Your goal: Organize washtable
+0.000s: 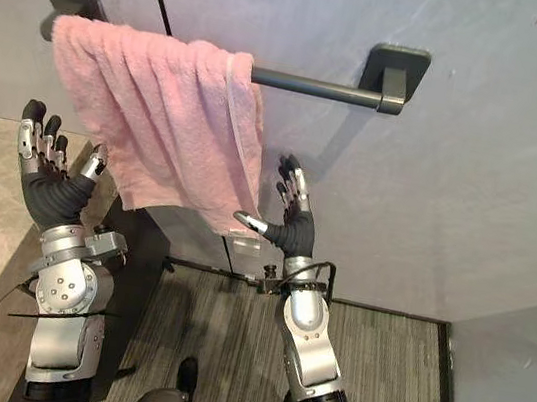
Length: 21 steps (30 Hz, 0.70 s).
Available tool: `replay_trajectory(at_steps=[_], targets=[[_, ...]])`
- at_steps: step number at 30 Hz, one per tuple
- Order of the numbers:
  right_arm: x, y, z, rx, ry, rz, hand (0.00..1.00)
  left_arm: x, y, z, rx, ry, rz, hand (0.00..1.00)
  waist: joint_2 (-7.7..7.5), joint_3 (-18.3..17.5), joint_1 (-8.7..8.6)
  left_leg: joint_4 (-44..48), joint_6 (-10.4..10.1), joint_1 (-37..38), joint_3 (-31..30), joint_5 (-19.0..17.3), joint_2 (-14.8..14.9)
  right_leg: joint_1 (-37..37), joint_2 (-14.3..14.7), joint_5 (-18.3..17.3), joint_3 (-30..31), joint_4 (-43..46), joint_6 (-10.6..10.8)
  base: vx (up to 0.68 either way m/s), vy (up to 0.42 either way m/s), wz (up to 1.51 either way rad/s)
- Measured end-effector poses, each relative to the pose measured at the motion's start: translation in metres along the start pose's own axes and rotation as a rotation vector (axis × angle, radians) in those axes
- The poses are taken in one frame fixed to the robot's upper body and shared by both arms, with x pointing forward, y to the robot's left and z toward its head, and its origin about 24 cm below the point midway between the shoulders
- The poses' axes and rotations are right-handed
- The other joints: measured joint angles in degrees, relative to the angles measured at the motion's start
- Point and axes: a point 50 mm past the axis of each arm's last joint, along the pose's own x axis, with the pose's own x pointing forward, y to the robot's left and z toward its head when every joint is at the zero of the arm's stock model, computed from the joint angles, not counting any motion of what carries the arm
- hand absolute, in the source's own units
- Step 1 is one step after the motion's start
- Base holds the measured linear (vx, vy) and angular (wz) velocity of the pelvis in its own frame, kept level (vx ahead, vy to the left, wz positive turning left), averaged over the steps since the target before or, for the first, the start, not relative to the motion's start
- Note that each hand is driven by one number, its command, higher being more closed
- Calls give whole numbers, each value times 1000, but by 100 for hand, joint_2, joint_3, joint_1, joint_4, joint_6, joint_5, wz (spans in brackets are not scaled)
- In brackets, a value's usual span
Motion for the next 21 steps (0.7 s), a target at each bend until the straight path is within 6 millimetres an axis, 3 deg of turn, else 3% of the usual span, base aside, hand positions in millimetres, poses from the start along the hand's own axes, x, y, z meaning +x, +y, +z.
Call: replay_trajectory(at_steps=[3, 10, 11, 17, 21], targets=[[12, 5, 10, 6, -51, 14, 0, 5, -3, 0, -3, 1, 3, 0, 7, 27, 5, 9, 0, -86, 41, 0, 4, -116, -1, 0, 36, 22, 0, 4, 1, -6], [35, 19, 39, 72, -173, 47, 0, 46, -21, 12, -32, -80, 39, 0, 45, 379, 4, 54, -1, -196, 124, 0, 3, -330, -23, 0, 129, 165, 0, -4, 3, -6], [39, 21, 45, 87, -196, 57, 0, 52, -26, 15, -41, -95, 37, 100, 54, 462, 3, 65, -1, -197, 120, 0, 4, -335, -24, -1, 128, 187, -1, 0, 0, 0], [56, 30, 69, 108, -299, 61, 0, 74, -26, 24, -102, -122, 126, 100, 129, 579, 73, 70, -34, -339, 29, 59, -2, -428, -28, -1, 64, 218, -2, -13, 0, 7], [61, 28, 76, 108, -329, 46, 0, 85, -43, 34, -158, -144, 55, 100, 138, 624, 139, 60, -31, -357, -14, 87, -17, -430, -41, -1, 31, 226, -2, -12, 6, 6]])
